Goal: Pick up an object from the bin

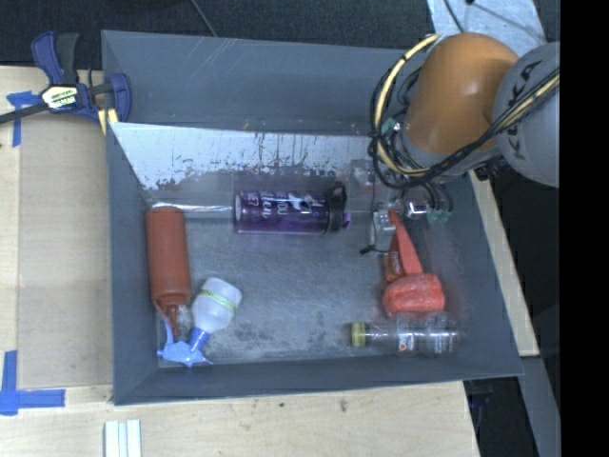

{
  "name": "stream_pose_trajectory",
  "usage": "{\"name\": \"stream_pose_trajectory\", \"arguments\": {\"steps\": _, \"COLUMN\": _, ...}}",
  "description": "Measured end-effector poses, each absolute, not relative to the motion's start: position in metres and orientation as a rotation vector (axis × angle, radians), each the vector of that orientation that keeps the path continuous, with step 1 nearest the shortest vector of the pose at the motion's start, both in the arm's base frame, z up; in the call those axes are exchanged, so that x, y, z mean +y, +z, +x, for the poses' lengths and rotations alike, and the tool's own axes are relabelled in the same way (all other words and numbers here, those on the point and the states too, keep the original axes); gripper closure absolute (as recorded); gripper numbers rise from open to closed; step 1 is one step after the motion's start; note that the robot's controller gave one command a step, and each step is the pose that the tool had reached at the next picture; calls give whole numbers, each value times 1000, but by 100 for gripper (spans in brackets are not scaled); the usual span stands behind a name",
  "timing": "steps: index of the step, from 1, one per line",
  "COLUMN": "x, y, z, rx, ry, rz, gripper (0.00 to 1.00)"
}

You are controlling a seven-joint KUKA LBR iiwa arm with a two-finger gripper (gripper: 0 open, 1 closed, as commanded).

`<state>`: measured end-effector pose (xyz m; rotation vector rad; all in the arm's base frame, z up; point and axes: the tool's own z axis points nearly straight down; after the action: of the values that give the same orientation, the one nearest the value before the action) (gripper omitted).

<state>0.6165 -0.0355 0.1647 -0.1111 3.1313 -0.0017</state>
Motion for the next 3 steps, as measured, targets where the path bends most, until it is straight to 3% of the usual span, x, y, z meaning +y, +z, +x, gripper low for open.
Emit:
{"name": "stream_pose_trajectory", "arguments": {"steps": 1, "x": -34, "y": 134, "z": 621, "rx": 3140, "ry": 1, "rz": 64, "gripper": 0}}
{"name": "stream_pose_trajectory", "arguments": {"steps": 2, "x": -29, "y": 112, "z": 628, "rx": 3137, "ry": -2, "rz": -2, "gripper": 0}}
{"name": "stream_pose_trajectory", "arguments": {"steps": 3, "x": -1, "y": 122, "z": 626, "rx": 3126, "ry": 0, "rz": 251, "gripper": 0}}
